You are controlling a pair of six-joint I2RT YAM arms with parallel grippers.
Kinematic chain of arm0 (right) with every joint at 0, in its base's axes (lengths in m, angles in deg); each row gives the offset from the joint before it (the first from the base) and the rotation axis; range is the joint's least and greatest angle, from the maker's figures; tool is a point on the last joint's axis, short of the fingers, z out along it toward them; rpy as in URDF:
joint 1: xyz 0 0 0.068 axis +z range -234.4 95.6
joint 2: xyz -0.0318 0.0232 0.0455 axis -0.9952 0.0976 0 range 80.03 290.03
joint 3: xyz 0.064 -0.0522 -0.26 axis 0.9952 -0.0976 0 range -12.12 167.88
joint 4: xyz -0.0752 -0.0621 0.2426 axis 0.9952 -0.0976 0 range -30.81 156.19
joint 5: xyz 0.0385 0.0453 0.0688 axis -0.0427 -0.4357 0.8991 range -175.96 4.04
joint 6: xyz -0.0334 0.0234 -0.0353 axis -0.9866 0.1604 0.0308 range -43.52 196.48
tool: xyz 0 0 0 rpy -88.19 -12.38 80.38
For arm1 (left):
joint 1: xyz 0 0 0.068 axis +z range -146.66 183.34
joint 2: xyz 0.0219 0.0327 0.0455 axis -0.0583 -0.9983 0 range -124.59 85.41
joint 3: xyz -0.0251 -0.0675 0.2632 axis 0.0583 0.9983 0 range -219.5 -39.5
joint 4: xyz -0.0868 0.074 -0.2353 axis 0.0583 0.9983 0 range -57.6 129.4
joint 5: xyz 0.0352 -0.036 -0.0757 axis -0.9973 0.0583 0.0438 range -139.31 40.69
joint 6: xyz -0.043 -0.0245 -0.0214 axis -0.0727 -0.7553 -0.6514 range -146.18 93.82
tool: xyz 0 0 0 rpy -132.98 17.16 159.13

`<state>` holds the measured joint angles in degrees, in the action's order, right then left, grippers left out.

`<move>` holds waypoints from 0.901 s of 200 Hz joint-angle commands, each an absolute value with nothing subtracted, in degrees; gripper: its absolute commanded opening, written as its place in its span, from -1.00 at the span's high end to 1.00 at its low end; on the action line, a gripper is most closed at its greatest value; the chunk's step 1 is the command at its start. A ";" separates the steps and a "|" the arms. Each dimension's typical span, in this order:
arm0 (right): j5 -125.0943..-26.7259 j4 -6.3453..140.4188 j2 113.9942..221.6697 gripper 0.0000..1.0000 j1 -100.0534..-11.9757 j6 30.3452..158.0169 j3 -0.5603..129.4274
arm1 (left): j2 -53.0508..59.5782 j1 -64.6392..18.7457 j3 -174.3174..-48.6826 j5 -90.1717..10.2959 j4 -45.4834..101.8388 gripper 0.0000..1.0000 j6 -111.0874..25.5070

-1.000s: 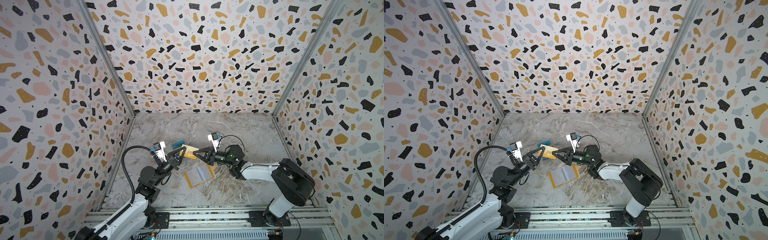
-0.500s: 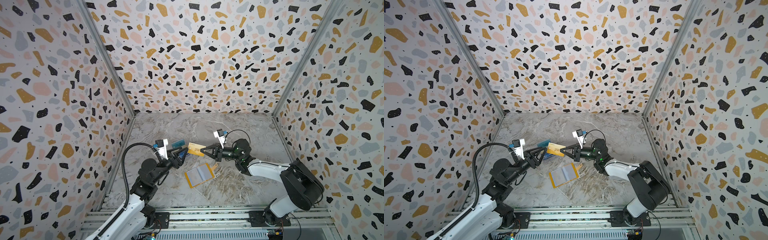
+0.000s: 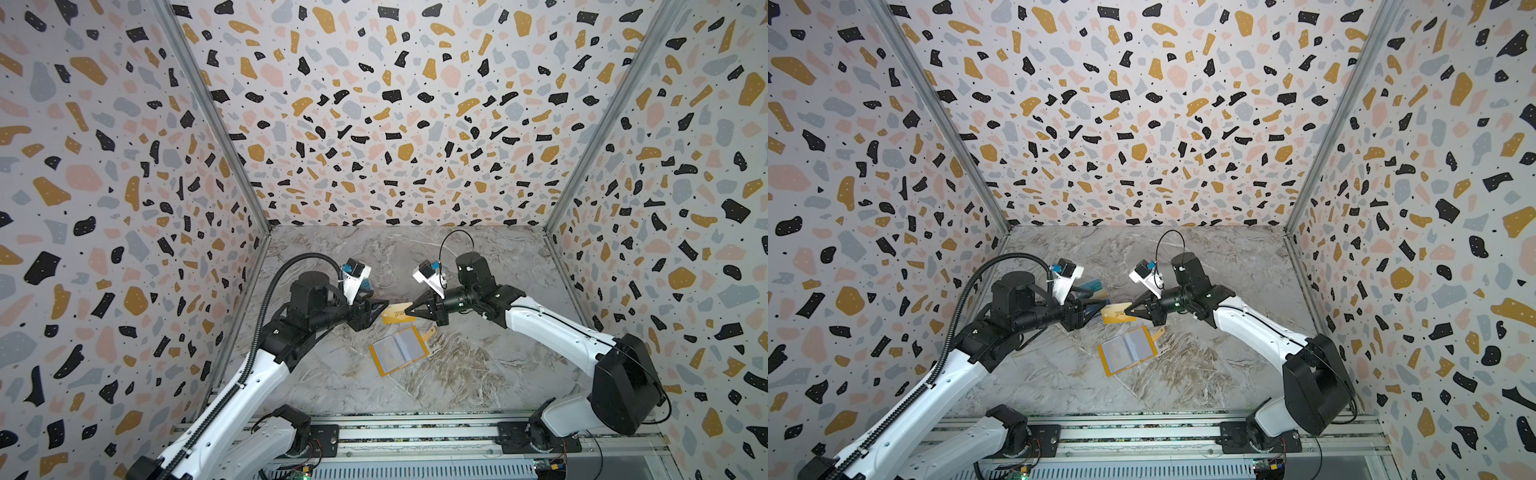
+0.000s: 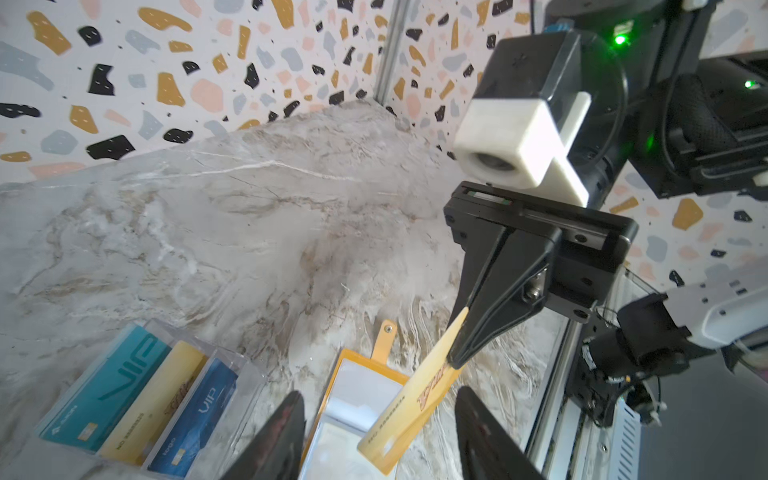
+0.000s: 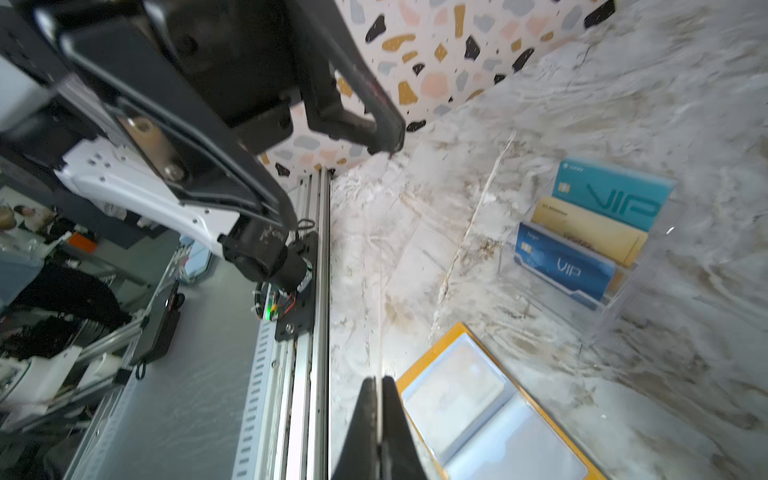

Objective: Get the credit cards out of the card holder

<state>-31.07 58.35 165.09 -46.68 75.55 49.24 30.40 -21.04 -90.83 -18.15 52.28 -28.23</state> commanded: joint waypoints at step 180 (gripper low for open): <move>-25.67 40.92 171.10 1.00 -42.96 58.64 61.53 | 25.20 -20.65 -93.82 -4.72 66.46 0.39 -12.96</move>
<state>-27.11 42.53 171.23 -43.23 60.32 58.71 25.38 -20.97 -92.40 -6.22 65.85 -13.69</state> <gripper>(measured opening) 0.047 0.322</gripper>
